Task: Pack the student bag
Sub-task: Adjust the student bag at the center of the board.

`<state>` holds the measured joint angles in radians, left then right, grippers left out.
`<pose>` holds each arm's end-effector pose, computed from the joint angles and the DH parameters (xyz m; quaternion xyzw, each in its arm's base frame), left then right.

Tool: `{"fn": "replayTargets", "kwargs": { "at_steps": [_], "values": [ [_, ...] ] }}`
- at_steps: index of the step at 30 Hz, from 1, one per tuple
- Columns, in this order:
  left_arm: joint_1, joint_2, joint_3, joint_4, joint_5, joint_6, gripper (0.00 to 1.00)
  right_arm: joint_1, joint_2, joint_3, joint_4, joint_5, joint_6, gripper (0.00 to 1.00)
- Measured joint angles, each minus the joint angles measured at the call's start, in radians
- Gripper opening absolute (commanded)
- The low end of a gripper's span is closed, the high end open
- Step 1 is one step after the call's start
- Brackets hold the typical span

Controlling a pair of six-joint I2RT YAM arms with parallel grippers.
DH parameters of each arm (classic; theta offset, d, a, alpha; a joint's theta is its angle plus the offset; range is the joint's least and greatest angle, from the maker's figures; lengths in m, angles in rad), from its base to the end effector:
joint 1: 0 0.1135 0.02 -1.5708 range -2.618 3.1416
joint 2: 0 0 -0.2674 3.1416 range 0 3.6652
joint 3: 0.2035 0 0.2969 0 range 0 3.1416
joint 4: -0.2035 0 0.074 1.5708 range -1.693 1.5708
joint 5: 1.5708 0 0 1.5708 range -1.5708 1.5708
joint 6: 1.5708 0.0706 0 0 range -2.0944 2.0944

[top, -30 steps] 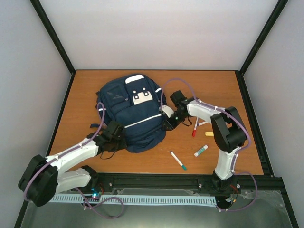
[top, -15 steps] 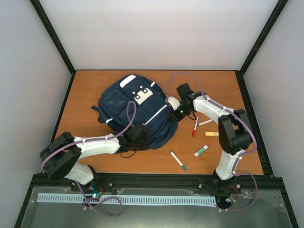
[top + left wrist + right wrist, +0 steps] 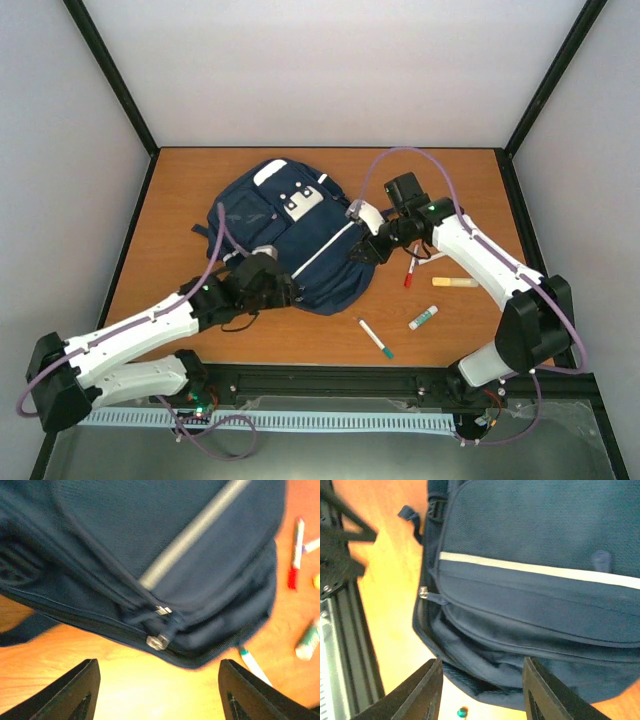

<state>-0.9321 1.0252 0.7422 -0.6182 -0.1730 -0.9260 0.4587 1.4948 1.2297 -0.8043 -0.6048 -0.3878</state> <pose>0.1685 -0.2066 0.2059 -0.0255 0.9410 -0.2134 0.2613 0.3046 0.1952 0.2460 -0.4472 0.8128 0.2967 0.2265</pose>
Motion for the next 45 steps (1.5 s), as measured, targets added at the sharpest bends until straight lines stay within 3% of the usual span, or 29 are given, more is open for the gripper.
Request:
{"fn": "replayTargets", "kwargs": {
  "at_steps": [7, 11, 14, 19, 29, 33, 37, 45],
  "values": [
    [0.212, -0.008, -0.077, 0.013, 0.047, -0.066, 0.53, 0.079, 0.05, 0.0, -0.038, -0.041, -0.017, 0.45],
    [0.25, 0.037, -0.085, 0.052, 0.098, -0.089, 0.52, 0.152, 0.147, 0.001, -0.036, -0.038, -0.025, 0.44],
    [0.257, 0.072, -0.103, 0.114, 0.141, -0.107, 0.51, 0.2, 0.231, 0.013, -0.035, -0.035, -0.024, 0.43],
    [0.259, 0.151, -0.159, 0.224, 0.203, -0.133, 0.42, 0.25, 0.356, 0.074, -0.034, -0.028, -0.018, 0.43],
    [0.26, 0.2, -0.218, 0.339, 0.256, -0.17, 0.21, 0.285, 0.409, 0.094, -0.027, -0.026, -0.003, 0.45],
    [0.26, 0.175, -0.24, 0.354, 0.256, -0.174, 0.17, 0.286, 0.417, 0.105, -0.032, -0.039, 0.018, 0.47],
    [0.261, 0.12, -0.27, 0.37, 0.248, -0.18, 0.02, 0.288, 0.46, 0.145, -0.051, -0.065, 0.041, 0.47],
    [0.265, -0.031, -0.36, 0.409, 0.208, -0.187, 0.01, 0.306, 0.539, 0.232, -0.092, -0.132, 0.071, 0.48]
  ]
}}
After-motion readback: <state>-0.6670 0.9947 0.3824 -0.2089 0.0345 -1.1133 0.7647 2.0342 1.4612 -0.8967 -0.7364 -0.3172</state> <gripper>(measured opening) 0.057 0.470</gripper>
